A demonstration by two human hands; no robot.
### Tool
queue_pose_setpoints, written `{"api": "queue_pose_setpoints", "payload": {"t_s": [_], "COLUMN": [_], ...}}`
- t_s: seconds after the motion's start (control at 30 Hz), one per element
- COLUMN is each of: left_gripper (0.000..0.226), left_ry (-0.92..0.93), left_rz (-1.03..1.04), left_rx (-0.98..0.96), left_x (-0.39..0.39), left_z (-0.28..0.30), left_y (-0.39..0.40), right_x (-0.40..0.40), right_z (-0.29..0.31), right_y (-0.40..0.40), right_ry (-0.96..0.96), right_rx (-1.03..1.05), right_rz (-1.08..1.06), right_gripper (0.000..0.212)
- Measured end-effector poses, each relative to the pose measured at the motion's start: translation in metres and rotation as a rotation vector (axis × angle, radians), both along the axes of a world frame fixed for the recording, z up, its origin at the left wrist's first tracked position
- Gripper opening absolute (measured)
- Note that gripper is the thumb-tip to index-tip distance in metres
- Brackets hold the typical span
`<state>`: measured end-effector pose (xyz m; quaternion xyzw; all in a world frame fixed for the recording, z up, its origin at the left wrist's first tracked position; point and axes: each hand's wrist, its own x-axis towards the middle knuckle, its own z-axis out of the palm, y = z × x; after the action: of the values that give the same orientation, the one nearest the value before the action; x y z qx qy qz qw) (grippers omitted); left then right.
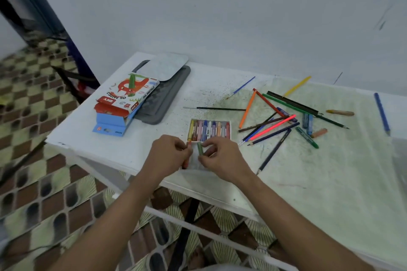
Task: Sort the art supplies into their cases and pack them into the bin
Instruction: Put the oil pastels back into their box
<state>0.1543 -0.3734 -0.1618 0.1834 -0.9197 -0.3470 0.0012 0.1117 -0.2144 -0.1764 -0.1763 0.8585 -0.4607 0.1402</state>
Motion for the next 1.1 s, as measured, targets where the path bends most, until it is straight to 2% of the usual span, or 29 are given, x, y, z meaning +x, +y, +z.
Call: {"api": "queue_pose_setpoints", "payload": {"t_s": [0.27, 0.4, 0.6, 0.8, 1.0, 1.1], "left_gripper": [0.02, 0.013, 0.026, 0.034, 0.032, 0.027], "left_ry": [-0.001, 0.014, -0.018, -0.039, -0.055, -0.011], "left_rz": [-0.059, -0.156, -0.328, -0.352, -0.358, -0.369], "left_rx": [-0.02, -0.041, -0.058, -0.124, -0.153, -0.161], "left_x": [-0.002, -0.001, -0.003, -0.006, -0.009, -0.019], "left_z": [-0.005, -0.008, -0.008, -0.014, -0.013, -0.008], "left_y": [-0.01, -0.022, -0.032, -0.029, -0.029, -0.02], "right_x": [0.004, 0.004, 0.004, -0.001, -0.003, -0.008], "right_z": [-0.004, -0.004, -0.007, -0.015, -0.015, -0.009], "right_y": [-0.013, -0.011, -0.015, -0.014, -0.008, 0.009], "right_ry": [0.037, 0.086, 0.196, 0.199, 0.2, 0.179], "right_rx": [0.053, 0.053, 0.161, 0.238, 0.148, 0.093], "right_rz": [-0.001, 0.031, 0.148, 0.159, 0.149, 0.105], "right_gripper": [0.029, 0.029, 0.038, 0.023, 0.019, 0.028]}}
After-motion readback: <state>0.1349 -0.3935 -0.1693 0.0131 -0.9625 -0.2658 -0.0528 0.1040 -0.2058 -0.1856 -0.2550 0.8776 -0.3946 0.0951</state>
